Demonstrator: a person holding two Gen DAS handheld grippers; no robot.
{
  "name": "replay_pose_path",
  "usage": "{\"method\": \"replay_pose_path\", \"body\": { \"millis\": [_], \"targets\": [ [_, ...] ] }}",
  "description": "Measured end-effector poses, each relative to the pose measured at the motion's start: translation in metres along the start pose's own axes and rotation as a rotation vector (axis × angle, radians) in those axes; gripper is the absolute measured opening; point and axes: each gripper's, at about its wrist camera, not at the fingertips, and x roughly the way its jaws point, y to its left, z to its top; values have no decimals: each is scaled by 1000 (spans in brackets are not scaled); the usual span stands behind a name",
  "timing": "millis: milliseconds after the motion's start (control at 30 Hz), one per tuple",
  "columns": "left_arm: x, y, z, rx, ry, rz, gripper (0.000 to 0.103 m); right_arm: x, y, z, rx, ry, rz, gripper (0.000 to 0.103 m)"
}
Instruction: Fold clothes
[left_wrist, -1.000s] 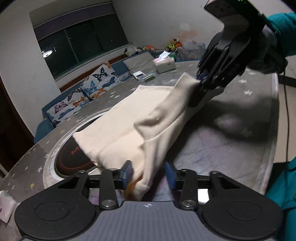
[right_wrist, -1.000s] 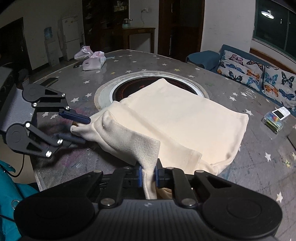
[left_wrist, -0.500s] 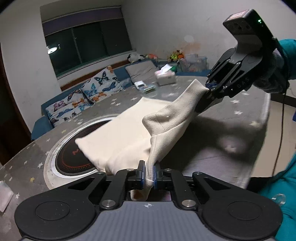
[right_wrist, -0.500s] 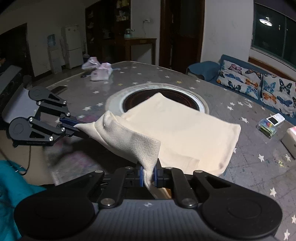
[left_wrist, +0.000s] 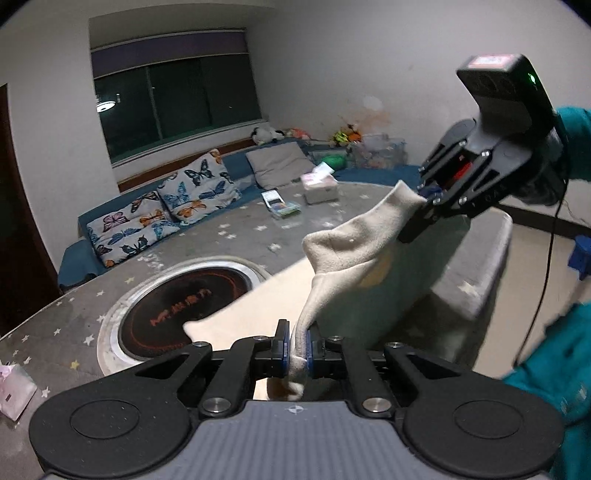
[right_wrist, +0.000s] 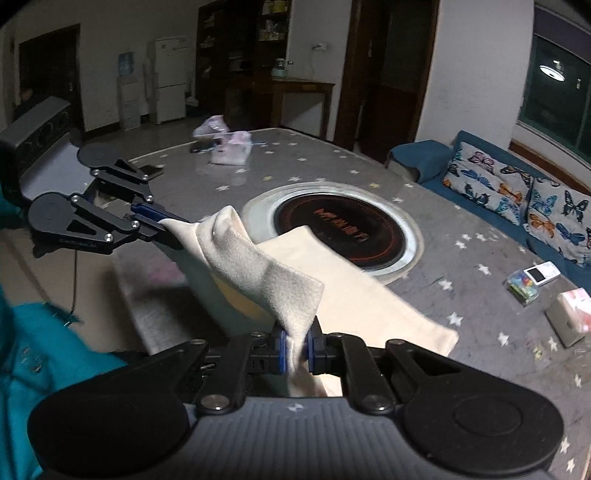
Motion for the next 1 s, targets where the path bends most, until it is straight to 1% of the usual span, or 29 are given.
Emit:
{"method": "replay_pose_path", "body": {
  "millis": [133, 300, 367, 467, 533, 567, 600, 633, 667, 700, 733, 767, 933, 1000],
  "targets": [
    [27, 25, 13, -11, 3, 21, 9, 20, -29, 16, 24, 0, -17, 9],
    [81, 53, 21, -19, 54, 52, 9, 64, -72, 32, 59, 33, -40, 9],
    [103, 62, 17, -30, 81, 67, 9, 85, -86, 32, 80, 55, -46, 9],
    [132, 74, 7, -85, 129, 91, 9, 118, -106, 29, 142, 85, -52, 10],
    [151, 82, 1, -122, 161, 107, 10, 133, -111, 20, 179, 87, -71, 10],
    [158, 85, -2, -137, 173, 115, 11, 140, -113, 16, 198, 87, -80, 11],
    [161, 86, -5, -151, 181, 121, 13, 147, -116, 11, 217, 88, -90, 13],
    [162, 88, -8, -163, 183, 127, 13, 154, -118, 7, 235, 88, -99, 18],
    [162, 89, -10, -174, 182, 131, 13, 155, -120, 4, 252, 81, -109, 18],
    [161, 90, -11, -183, 179, 138, 14, 156, -121, 1, 269, 75, -118, 21],
    [160, 92, -11, -191, 176, 146, 17, 157, -123, -2, 286, 68, -128, 29],
    [160, 93, -10, -199, 175, 158, 22, 153, -125, -3, 299, 55, -141, 31],
    [158, 102, -4, -238, 175, 227, 22, 127, -131, -7, 351, -5, -203, 31],
    [157, 104, 0, -253, 170, 251, 22, 115, -132, -6, 361, -27, -197, 30]
  ]
}}
